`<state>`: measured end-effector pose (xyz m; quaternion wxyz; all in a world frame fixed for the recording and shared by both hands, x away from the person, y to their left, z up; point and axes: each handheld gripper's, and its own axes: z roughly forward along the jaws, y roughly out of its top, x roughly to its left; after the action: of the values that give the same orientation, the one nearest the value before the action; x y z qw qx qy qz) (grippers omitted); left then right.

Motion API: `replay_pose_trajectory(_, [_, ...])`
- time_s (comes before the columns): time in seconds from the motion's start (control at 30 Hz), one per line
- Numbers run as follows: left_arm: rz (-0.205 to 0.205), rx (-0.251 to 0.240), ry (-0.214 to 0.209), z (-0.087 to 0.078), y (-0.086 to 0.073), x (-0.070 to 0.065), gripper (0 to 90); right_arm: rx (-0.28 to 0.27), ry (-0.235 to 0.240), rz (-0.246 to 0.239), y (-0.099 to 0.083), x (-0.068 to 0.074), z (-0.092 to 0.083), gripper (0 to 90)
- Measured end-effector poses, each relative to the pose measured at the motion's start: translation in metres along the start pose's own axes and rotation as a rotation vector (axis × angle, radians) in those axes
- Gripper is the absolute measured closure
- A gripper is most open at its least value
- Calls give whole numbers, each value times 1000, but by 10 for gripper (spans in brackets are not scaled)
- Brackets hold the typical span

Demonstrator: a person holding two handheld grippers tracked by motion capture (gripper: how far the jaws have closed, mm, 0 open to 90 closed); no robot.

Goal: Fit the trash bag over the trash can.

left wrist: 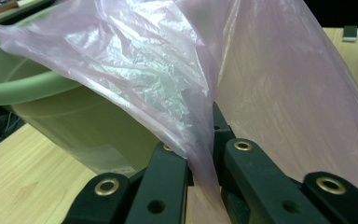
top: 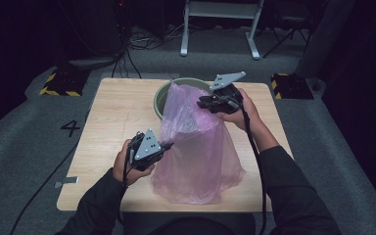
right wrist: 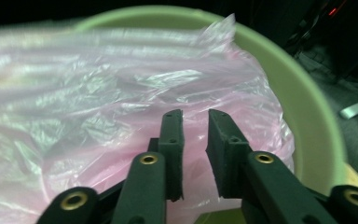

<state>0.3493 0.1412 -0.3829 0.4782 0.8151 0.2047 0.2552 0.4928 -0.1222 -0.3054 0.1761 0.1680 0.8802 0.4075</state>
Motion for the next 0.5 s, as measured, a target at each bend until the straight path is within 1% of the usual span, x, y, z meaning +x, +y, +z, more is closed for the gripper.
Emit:
replay_pose_trajectory(0.03, [-3,-9,4,-2,1,1,887,44,18,-16,1,1,6,788])
replay_pose_trajectory(0.1, [-8,-18,5,-3,3,3,885,66,30,-19,2,2,9,787])
replay_pose_trajectory(0.13, [-8,-18,5,-3,3,3,882,66,30,-19,2,2,9,787])
replay_pose_trajectory(0.17, [-13,-25,11,-5,4,4,882,87,39,-16,2,2,12,751])
replay_pose_trajectory(0.2, [-13,-25,11,-5,4,4,882,98,32,-12,3,2,14,726])
replay_pose_trajectory(0.23, [-19,-37,19,-6,6,5,881,105,26,-9,3,2,15,701])
replay_pose_trajectory(0.27, [-19,-37,20,-7,6,6,881,111,29,-8,3,1,16,687])
replay_pose_trajectory(0.3, [-24,-37,21,-7,7,7,881,117,37,-1,3,0,17,659])
replay_pose_trajectory(0.33, [-20,-35,27,-7,7,8,881,124,34,5,3,0,18,620])
replay_pose_trajectory(0.4, [-23,-37,28,-8,8,9,881,112,10,15,3,-1,17,544])
replay_pose_trajectory(0.43, [-30,-40,33,-8,8,11,881,99,2,25,3,-1,16,503])
replay_pose_trajectory(0.5, [-37,-41,38,-8,9,14,881,63,-17,47,2,-3,10,452])
